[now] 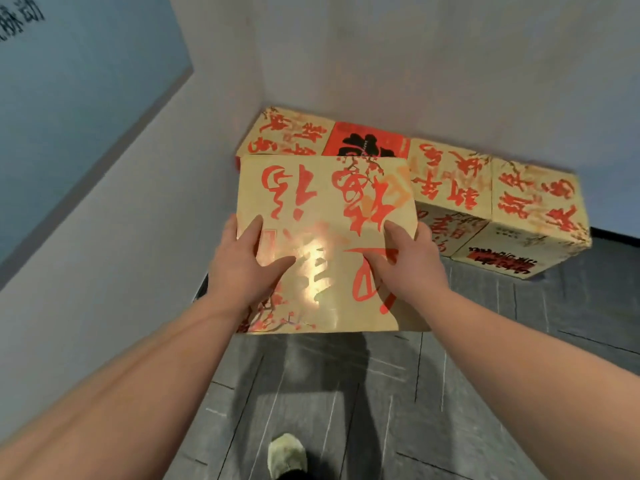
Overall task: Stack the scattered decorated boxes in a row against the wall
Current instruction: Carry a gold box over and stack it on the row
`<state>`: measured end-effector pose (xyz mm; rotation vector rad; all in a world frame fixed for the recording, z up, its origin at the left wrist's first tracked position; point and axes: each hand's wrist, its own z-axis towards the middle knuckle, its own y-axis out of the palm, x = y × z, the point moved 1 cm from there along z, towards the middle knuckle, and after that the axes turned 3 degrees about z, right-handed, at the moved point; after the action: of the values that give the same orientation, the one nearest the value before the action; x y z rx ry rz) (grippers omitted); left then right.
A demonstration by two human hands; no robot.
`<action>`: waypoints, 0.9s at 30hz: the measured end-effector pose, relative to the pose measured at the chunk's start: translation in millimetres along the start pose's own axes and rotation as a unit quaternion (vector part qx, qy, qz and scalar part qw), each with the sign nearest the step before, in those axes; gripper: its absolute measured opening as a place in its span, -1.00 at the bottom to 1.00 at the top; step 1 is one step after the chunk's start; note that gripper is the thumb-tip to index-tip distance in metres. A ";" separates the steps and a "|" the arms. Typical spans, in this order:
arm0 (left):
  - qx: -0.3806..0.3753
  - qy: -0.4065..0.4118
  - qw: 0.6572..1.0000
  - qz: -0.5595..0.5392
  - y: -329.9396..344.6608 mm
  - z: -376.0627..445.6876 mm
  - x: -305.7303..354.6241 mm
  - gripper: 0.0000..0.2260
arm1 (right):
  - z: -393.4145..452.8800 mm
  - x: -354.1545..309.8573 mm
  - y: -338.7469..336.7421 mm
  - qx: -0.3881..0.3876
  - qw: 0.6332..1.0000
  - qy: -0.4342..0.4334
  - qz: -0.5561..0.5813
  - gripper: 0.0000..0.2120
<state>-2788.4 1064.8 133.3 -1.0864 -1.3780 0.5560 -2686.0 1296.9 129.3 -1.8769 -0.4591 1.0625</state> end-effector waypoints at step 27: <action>-0.028 0.084 0.995 0.054 -17.5 474.6 143.2 -0.28 | 426.1 -66.5 -67.1 0.078 0.991 0.083 0.065 -0.44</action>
<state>-3217.7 1312.9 147.5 -1.2299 -1.1995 0.4939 -3065.9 1511.6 123.3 -1.8565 -0.1547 0.9858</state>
